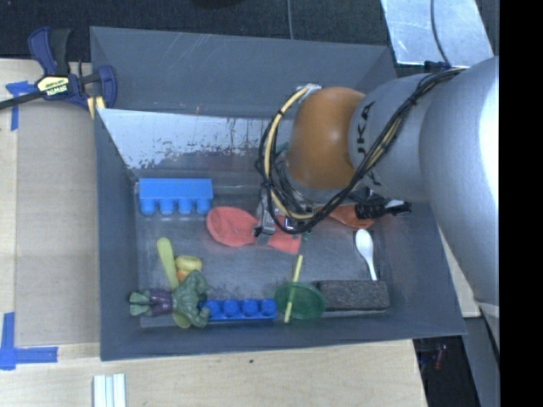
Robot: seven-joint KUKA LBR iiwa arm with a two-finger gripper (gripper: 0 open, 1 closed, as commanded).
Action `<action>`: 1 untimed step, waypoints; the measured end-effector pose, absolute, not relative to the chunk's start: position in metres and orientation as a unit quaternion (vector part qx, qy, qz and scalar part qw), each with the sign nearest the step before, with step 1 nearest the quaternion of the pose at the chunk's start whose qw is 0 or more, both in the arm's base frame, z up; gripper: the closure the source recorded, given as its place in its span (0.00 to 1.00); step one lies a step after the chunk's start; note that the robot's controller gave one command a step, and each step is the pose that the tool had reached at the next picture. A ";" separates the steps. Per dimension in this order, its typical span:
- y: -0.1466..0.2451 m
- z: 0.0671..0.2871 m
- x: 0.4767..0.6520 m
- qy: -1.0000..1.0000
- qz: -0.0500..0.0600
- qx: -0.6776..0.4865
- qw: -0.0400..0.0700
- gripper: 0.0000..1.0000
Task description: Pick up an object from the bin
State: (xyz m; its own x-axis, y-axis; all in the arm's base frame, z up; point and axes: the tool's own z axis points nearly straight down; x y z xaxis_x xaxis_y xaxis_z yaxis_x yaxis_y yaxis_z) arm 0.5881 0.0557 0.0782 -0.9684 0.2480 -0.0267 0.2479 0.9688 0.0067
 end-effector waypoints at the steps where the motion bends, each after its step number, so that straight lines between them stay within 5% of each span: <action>1: 0.081 0.071 0.561 0.998 0.002 0.055 0.019 1.00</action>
Offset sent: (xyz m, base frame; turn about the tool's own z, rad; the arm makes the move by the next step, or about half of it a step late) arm 0.0000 0.0000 0.0000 0.0000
